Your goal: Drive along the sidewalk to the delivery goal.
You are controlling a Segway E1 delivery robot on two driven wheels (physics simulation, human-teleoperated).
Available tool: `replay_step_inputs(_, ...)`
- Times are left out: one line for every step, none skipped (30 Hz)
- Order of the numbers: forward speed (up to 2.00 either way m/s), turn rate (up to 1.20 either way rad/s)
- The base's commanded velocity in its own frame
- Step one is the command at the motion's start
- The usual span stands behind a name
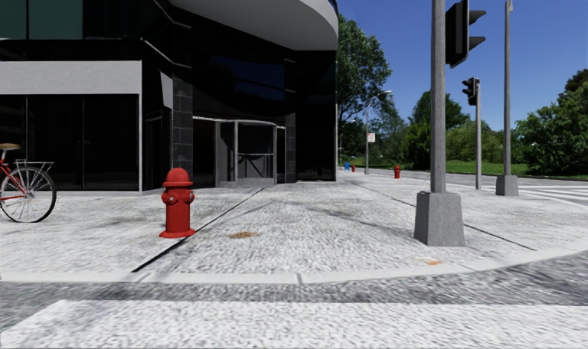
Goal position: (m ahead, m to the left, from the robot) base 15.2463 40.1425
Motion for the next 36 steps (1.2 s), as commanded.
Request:
replay_step_inputs(2.00,0.00)
replay_step_inputs(2.00,0.00)
replay_step_inputs(2.00,0.00)
replay_step_inputs(2.00,0.00)
replay_step_inputs(2.00,0.00)
replay_step_inputs(2.00,0.00)
replay_step_inputs(2.00,0.00)
replay_step_inputs(2.00,0.00)
replay_step_inputs(2.00,0.00)
replay_step_inputs(2.00,0.00)
replay_step_inputs(2.00,0.00)
replay_step_inputs(2.00,0.00)
replay_step_inputs(2.00,0.00)
replay_step_inputs(2.00,0.00)
replay_step_inputs(1.99,0.00)
replay_step_inputs(1.99,0.00)
replay_step_inputs(1.84,0.00)
replay_step_inputs(1.48,0.00)
replay_step_inputs(1.48,0.00)
replay_step_inputs(1.23,0.00)
replay_step_inputs(1.16,0.00)
replay_step_inputs(1.16,0.00)
replay_step_inputs(1.14,0.00)
replay_step_inputs(1.14,0.00)
replay_step_inputs(1.15,0.00)
replay_step_inputs(1.15,0.00)
replay_step_inputs(1.15,0.00)
replay_step_inputs(1.16,0.00)
replay_step_inputs(1.16,0.00)
replay_step_inputs(1.16,0.00)
replay_step_inputs(1.16,0.00)
replay_step_inputs(1.16,0.00)
replay_step_inputs(1.16,0.00)
replay_step_inputs(1.16,0.00)
replay_step_inputs(1.16,0.00)
replay_step_inputs(1.16,0.00)
